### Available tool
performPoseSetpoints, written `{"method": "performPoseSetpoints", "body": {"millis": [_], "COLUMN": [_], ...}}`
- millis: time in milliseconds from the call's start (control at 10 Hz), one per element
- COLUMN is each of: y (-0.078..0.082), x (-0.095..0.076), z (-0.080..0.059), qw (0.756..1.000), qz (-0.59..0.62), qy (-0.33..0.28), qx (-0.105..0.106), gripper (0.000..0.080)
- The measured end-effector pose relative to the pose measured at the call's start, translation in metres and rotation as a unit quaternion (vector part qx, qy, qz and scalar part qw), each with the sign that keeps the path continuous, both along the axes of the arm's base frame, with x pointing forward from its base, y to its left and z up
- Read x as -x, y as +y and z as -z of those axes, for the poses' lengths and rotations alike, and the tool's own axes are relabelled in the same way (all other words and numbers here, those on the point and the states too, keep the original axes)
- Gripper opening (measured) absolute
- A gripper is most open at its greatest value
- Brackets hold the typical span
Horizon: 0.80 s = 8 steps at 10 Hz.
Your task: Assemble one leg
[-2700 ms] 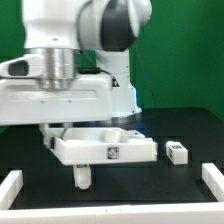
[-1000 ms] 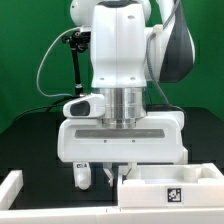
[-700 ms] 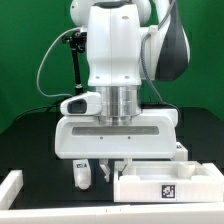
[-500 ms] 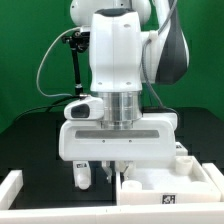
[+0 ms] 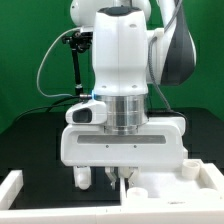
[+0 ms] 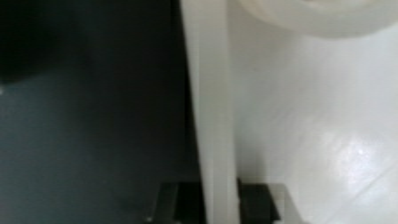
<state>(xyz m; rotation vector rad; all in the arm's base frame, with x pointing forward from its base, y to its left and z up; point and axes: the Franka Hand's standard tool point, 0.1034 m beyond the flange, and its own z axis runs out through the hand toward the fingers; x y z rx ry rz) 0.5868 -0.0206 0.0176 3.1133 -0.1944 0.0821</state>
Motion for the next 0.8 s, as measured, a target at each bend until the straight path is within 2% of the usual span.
{"method": "performPoseSetpoints", "body": {"millis": [300, 400, 500, 600, 700, 800], "y": [0.0, 0.0, 0.0, 0.009, 0.026, 0.044], "x": [0.001, 0.001, 0.002, 0.007, 0.015, 0.028], "z": [0.001, 0.001, 0.001, -0.007, -0.022, -0.036], "qw": [1.0, 1.0, 1.0, 1.0, 1.0, 1.0], "qz": [-0.003, -0.003, -0.003, -0.002, -0.003, 0.001], "qy": [0.002, 0.002, 0.004, 0.021, 0.018, 0.017], "qx": [0.0, 0.0, -0.001, -0.007, -0.012, -0.016], "gripper": [0.0055, 0.0272, 0.0272, 0.0455, 0.0577, 0.0577]}}
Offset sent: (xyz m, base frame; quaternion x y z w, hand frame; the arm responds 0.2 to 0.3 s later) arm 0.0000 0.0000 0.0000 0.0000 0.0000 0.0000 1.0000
